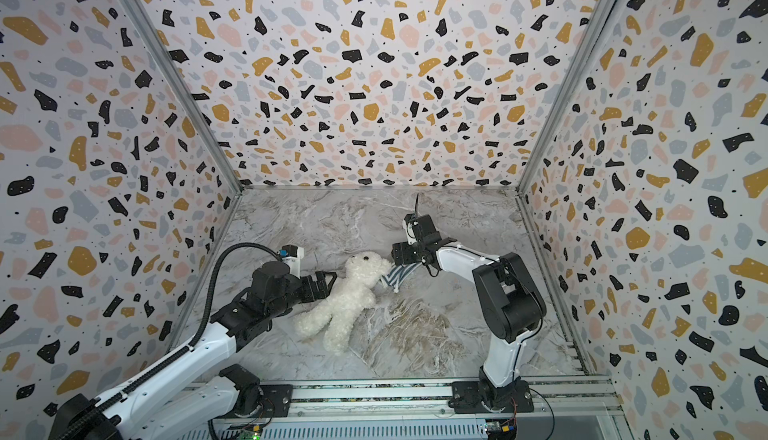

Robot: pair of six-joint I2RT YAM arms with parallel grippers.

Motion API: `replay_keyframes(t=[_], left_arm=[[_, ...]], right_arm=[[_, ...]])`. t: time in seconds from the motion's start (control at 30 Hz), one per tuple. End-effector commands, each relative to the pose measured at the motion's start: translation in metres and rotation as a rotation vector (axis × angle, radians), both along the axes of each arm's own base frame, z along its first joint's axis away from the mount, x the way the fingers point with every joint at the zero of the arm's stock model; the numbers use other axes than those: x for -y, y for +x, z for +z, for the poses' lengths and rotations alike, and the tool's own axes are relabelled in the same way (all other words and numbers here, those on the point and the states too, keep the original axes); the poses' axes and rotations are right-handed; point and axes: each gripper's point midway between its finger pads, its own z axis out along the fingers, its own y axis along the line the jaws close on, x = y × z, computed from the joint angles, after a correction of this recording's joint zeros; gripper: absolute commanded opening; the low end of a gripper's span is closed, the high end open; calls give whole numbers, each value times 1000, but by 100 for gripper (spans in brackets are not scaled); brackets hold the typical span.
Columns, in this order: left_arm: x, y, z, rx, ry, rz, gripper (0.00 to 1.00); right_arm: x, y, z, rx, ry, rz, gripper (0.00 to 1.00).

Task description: Dress the teddy bear

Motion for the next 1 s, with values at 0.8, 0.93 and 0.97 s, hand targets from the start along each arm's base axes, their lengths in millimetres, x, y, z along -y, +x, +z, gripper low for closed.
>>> replay_keyframes(t=[0.8,0.93,0.97], left_arm=[[5,4,8,36,-45,7,100],[6,2,6,34,-44,-4,100],[7,1,6,33,-43,-8,100]], right_arm=[[42,-66,-29,-91,15,-71,95],[47,-78,-23,-87,30,-85,95],[47,-80,-21,-83,34,-86,96]])
